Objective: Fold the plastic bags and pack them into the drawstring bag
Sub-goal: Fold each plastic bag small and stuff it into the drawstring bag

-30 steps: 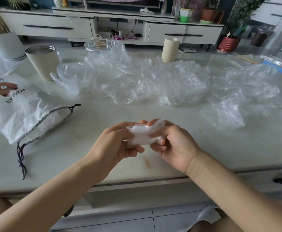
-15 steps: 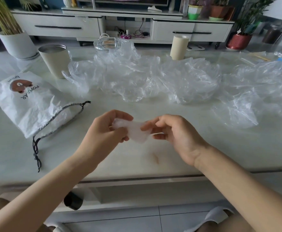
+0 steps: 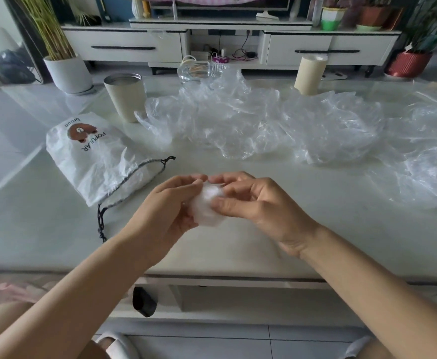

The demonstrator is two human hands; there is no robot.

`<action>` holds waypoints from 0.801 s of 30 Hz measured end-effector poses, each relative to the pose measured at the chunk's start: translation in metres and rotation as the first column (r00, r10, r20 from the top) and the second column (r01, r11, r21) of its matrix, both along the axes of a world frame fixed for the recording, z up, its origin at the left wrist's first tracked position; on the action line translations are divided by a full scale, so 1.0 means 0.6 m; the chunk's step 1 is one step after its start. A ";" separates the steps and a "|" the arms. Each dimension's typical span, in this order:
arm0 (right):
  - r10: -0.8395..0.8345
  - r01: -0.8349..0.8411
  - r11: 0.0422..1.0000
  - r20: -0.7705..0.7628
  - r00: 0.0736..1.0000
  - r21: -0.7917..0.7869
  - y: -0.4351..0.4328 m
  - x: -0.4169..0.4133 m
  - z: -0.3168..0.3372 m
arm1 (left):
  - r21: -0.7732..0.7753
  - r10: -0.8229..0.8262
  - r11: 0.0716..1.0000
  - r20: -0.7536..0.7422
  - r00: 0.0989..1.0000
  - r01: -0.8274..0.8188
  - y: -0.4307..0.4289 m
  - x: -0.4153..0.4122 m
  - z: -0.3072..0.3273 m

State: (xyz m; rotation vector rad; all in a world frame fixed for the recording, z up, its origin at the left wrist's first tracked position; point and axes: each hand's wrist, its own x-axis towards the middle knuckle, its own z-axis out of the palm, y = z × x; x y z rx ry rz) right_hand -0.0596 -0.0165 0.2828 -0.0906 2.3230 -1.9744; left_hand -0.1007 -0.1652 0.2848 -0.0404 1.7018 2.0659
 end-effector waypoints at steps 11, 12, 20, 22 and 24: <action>-0.128 0.131 0.977 0.030 0.991 -0.169 -0.049 -0.048 -0.021 | -0.633 -0.260 0.463 -0.766 0.588 -0.621 -0.094 -0.053 0.007; -0.117 0.122 0.978 0.039 0.992 -0.168 -0.055 -0.051 -0.023 | -0.720 -0.309 0.381 -0.691 0.653 -0.581 -0.107 -0.063 0.000; -0.143 0.140 0.989 -0.057 0.988 -0.051 -0.085 -0.075 -0.045 | -0.877 -0.364 0.244 -0.479 0.799 -0.414 -0.150 -0.100 -0.063; -0.216 0.212 0.976 -0.095 0.972 -0.055 -0.087 -0.078 -0.048 | -0.836 -0.365 0.273 -0.548 0.753 -0.476 -0.156 -0.103 -0.064; -0.256 0.253 0.967 -0.188 0.948 -0.042 -0.090 -0.081 -0.050 | -0.781 -0.360 0.334 -0.623 0.694 -0.528 -0.155 -0.098 -0.059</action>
